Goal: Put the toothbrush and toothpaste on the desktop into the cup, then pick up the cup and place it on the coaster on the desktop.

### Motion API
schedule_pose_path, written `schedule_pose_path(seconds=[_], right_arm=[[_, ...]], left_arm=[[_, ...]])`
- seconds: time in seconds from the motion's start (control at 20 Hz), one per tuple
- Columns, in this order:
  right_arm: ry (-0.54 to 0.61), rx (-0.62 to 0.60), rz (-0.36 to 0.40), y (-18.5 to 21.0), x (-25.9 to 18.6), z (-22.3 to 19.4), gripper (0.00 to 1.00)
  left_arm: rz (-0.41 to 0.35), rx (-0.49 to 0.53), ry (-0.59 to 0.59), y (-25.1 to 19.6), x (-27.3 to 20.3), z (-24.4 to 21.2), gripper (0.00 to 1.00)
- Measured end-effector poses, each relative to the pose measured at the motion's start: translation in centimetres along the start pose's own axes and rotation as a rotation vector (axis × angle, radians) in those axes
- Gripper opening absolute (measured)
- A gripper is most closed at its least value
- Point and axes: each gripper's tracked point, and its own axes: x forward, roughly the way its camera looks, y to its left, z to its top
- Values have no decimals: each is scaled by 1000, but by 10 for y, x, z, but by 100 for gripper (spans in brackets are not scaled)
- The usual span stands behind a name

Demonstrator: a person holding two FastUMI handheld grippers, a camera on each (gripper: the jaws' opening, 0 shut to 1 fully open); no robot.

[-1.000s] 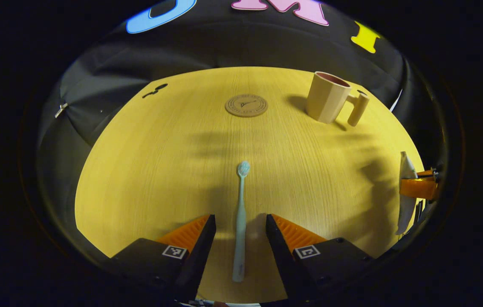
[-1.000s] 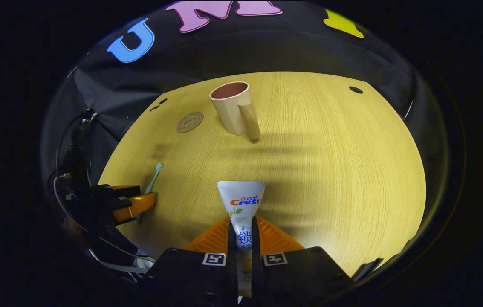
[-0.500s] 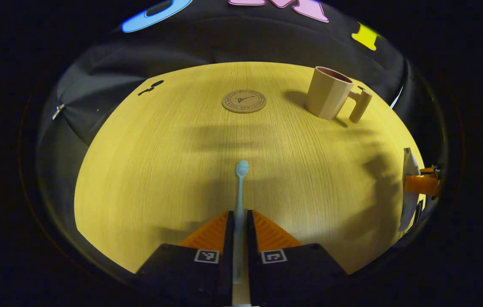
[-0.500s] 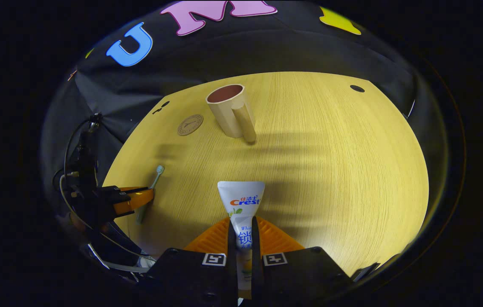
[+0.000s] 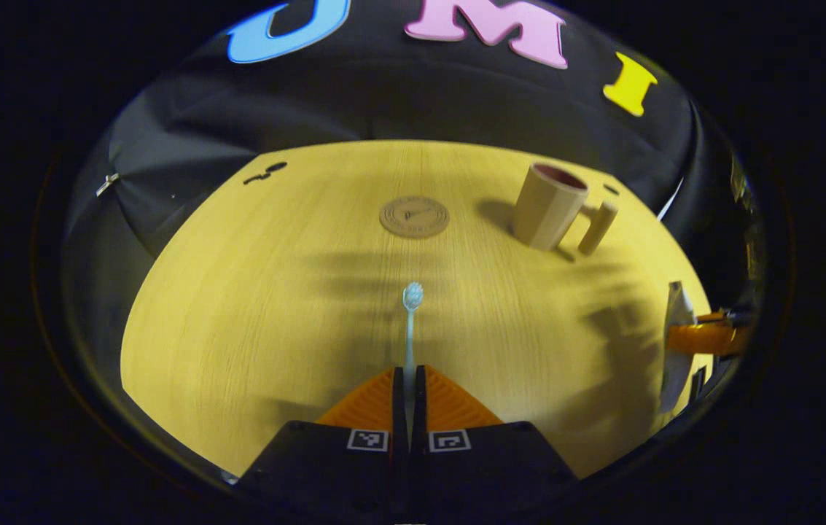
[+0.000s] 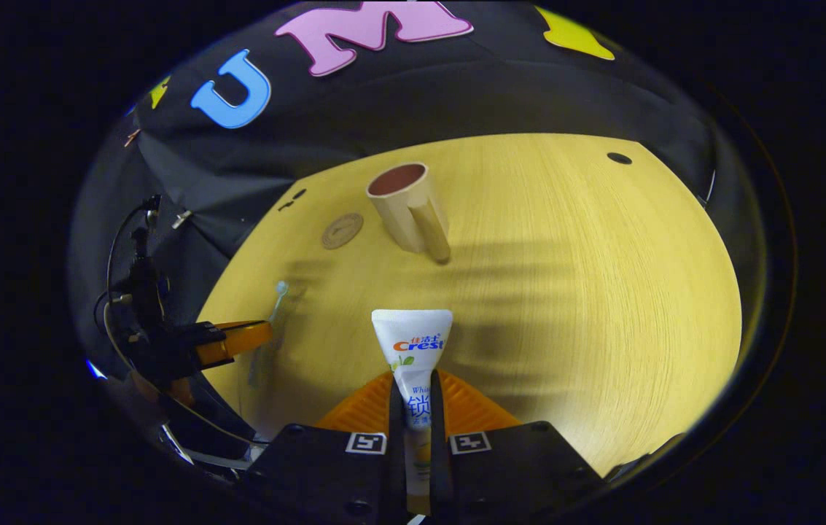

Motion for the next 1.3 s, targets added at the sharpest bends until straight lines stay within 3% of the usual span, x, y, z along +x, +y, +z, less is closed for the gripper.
schedule_pose_path(seconds=[0.15, 0.2, 0.35, 0.45, 0.6, 0.75, 1.05, 1.3], right_arm=[[-99, 43, 38, 9, -14, 37, 17], [-134, 43, 54, 13, -17, 52, 12], [-237, -8, 81, 22, -34, 94, 12], [-316, -14, 140, 39, -47, 129, 12], [-445, -15, 213, 57, -61, 185, 11], [-562, -21, 238, 62, -64, 241, 11], [-669, -40, 246, 62, -17, 307, 11], [-639, -80, 218, 51, 52, 306, 11]], left_arm=[[-68, -76, -145, -14, -26, 43, 6], [-85, -101, -182, -20, -35, 57, 6], [-152, -156, -299, -40, -62, 96, 6], [-212, -186, -383, -55, -79, 124, 6], [-270, -224, -473, -68, -99, 153, 6], [-288, -244, -515, -73, -111, 163, 6], [-282, -242, -513, -75, -116, 146, 6], [-261, -250, -500, -77, -116, 133, 6]])
